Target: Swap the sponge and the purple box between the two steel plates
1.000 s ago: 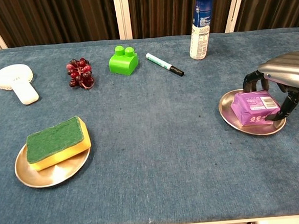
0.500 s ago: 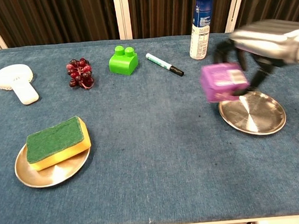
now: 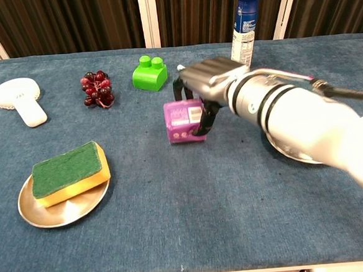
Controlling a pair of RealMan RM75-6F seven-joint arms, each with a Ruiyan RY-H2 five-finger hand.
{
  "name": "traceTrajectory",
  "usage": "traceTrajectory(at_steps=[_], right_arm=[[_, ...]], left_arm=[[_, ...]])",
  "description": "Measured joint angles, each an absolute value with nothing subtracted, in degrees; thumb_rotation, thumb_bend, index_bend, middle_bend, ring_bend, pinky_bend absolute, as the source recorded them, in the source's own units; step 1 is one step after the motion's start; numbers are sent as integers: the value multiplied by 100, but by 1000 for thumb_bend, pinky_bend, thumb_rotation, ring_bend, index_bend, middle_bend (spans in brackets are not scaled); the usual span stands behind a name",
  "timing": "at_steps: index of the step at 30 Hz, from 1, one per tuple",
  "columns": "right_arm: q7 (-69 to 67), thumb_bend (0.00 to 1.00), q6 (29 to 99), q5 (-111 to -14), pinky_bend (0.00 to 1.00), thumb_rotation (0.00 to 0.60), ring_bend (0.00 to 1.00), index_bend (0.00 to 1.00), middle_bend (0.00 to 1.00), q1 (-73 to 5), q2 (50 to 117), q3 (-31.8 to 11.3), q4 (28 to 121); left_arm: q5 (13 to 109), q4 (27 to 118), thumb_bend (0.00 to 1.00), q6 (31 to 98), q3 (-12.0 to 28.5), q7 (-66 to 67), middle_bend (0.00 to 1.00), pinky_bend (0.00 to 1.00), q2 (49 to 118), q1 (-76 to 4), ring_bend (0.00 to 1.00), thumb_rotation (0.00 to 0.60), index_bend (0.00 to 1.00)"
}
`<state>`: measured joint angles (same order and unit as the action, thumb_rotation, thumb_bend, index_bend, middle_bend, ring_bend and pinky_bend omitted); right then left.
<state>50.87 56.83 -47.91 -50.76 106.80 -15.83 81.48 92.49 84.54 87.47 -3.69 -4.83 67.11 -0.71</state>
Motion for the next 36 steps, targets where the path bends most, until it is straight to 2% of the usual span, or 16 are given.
traceTrajectory(at_steps=[1, 3, 7, 11, 16, 19, 22, 27, 31, 36], right_arm=[[5151, 347, 5675, -4699, 225, 600, 132, 26, 131, -5085, 10662, -1556, 8179], [5235, 244, 5655, -4533, 116, 600, 26, 0, 24, -5088, 10552, -1503, 8341], [5176, 166, 5669, -4502, 4, 600, 0, 0, 0, -5001, 10140, -1394, 8914], [4845, 162, 5871, -4985, 0, 600, 0, 0, 0, -4712, 9479, -1187, 9623], [4157, 163, 6565, -6449, 0, 600, 0, 0, 0, -4006, 8425, -616, 10225], [3553, 163, 7298, -7531, 0, 600, 0, 0, 0, -3359, 7780, -75, 10296], [2736, 163, 8216, -8358, 0, 600, 0, 0, 0, -2585, 7295, 451, 10084], [1180, 163, 9392, -8865, 0, 600, 0, 0, 0, -1490, 6924, 978, 9145], [428, 163, 9752, -9143, 0, 600, 0, 0, 0, -895, 6796, 1163, 8369], [138, 163, 9842, -9419, 0, 600, 0, 0, 0, -660, 6644, 1197, 8209]], left_arm=[[9271, 8457, 73, 8743, -381, -480, 0, 61, 6712, -75, 0, 600, 0], [9319, 8465, 66, 8715, -406, -473, 0, 61, 6720, -93, 0, 600, 0], [9483, 8475, 42, 8677, -453, -545, 0, 69, 6775, -155, 0, 600, 0], [9715, 8386, 47, 8730, -455, -823, 37, 196, 7051, -247, 37, 600, 18], [9896, 8398, 115, 8745, -390, -1256, 125, 230, 7619, -443, 145, 600, 79], [9874, 8638, 135, 8483, -355, -1219, 131, 232, 7741, -601, 150, 600, 87], [9730, 8898, 135, 8118, -289, -770, 146, 222, 7821, -754, 158, 600, 115], [9274, 9269, 134, 7463, -142, 605, 207, 218, 8141, -1015, 183, 600, 202], [8711, 9430, 135, 6979, 26, 1692, 236, 236, 8598, -1241, 208, 600, 251], [8090, 9434, 134, 6699, 252, 2471, 235, 236, 9201, -1486, 208, 600, 251]])
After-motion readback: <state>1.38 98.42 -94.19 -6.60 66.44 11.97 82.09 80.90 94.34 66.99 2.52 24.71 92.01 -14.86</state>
